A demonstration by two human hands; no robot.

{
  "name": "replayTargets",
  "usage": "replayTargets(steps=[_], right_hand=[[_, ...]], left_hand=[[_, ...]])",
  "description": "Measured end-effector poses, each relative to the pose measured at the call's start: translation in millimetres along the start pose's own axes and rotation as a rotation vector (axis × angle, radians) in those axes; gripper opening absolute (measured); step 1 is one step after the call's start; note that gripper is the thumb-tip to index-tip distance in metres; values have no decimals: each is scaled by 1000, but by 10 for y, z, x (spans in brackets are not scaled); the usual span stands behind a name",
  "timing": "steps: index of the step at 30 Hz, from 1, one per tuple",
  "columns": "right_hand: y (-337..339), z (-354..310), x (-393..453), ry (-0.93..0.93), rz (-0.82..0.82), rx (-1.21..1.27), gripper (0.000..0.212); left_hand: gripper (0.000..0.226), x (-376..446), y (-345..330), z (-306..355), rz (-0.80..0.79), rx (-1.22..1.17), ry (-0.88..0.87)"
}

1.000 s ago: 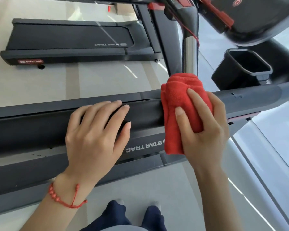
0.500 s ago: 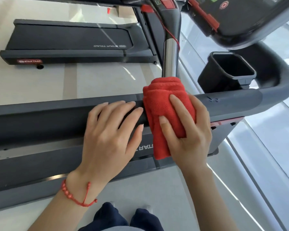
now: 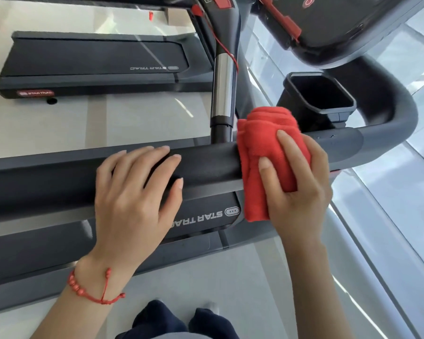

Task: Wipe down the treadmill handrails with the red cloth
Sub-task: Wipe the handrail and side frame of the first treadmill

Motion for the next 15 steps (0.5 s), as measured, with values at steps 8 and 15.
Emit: replayTargets(steps=[8,15], right_hand=[[-12,39,17,86,-62,22,36],[265,582,179,-66,38,-6,39]], left_hand=[[22,52,-136,330,19,-56,21],[25,183,-522,874,-40,-109,-33]])
Point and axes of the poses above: each hand's wrist, its own x-axis towards the middle knuckle, its own y-axis out of the back of the hand, z = x × y, the point moved 9 cm from there along x, towards the middle knuckle, and after that the axes turned 5 degrees about y, right-handed, at the moved point
